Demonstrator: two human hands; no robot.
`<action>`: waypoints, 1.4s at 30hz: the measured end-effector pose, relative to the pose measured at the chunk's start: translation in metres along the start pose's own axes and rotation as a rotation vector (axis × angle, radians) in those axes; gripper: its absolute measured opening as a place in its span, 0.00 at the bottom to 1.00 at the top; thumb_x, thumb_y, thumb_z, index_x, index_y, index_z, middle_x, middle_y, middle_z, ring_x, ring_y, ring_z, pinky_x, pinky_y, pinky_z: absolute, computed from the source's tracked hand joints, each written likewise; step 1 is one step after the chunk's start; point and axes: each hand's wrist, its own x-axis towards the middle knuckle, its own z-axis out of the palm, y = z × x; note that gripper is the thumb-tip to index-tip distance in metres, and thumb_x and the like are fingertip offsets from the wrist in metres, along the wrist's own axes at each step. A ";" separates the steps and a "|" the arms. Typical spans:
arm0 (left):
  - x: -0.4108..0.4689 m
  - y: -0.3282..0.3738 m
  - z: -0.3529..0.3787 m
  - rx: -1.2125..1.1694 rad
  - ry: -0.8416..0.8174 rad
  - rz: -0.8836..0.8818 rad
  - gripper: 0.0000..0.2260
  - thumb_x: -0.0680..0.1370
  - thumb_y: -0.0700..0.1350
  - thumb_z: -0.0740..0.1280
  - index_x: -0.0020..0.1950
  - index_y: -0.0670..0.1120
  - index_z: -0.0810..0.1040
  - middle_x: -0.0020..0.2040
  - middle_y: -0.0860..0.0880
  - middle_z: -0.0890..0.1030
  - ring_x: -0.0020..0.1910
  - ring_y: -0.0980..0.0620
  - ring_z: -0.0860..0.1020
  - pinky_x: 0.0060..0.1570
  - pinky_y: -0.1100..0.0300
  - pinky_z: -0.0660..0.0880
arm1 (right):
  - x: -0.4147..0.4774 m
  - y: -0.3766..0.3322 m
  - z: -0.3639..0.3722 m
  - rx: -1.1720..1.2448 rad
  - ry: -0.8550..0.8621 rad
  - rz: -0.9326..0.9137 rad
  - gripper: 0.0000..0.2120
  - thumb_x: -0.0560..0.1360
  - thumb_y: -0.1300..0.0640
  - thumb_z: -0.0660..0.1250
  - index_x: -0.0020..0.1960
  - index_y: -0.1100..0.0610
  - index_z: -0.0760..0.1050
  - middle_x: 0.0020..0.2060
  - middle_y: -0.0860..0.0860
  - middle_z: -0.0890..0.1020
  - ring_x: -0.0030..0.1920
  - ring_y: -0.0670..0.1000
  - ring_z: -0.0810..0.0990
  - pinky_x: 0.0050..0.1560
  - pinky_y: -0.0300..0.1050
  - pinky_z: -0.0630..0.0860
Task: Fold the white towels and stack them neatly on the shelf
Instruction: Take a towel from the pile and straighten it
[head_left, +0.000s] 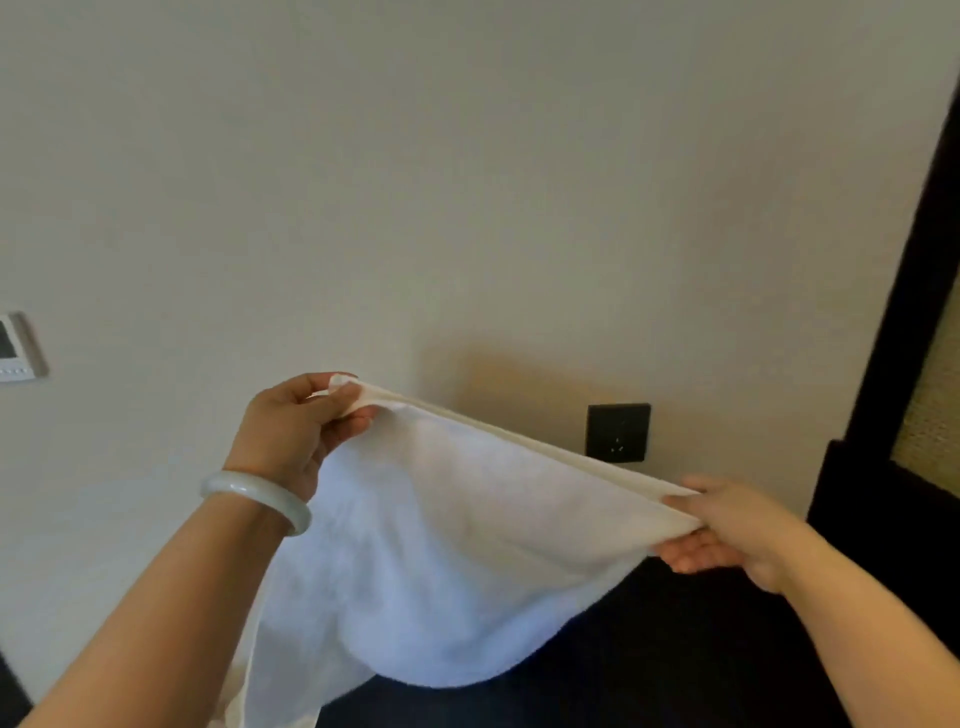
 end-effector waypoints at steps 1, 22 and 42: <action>0.006 0.008 0.003 -0.009 -0.013 -0.003 0.02 0.77 0.33 0.66 0.47 0.36 0.79 0.38 0.43 0.79 0.31 0.55 0.81 0.34 0.68 0.78 | -0.001 -0.012 -0.005 0.155 0.006 -0.036 0.03 0.80 0.63 0.64 0.52 0.57 0.75 0.40 0.63 0.84 0.33 0.57 0.84 0.29 0.44 0.80; 0.015 0.148 0.006 0.282 -0.166 -0.180 0.02 0.75 0.33 0.69 0.47 0.34 0.80 0.31 0.44 0.80 0.22 0.57 0.76 0.22 0.69 0.75 | -0.061 -0.162 -0.091 -0.206 0.192 -0.455 0.08 0.73 0.69 0.62 0.36 0.63 0.73 0.21 0.55 0.70 0.18 0.48 0.63 0.20 0.34 0.60; 0.035 0.144 0.030 -0.069 -0.155 -0.178 0.09 0.76 0.37 0.69 0.36 0.39 0.84 0.33 0.44 0.81 0.26 0.53 0.81 0.25 0.65 0.78 | -0.047 -0.172 -0.095 0.666 -0.006 -0.471 0.08 0.78 0.60 0.65 0.41 0.60 0.76 0.28 0.54 0.80 0.24 0.48 0.78 0.25 0.37 0.78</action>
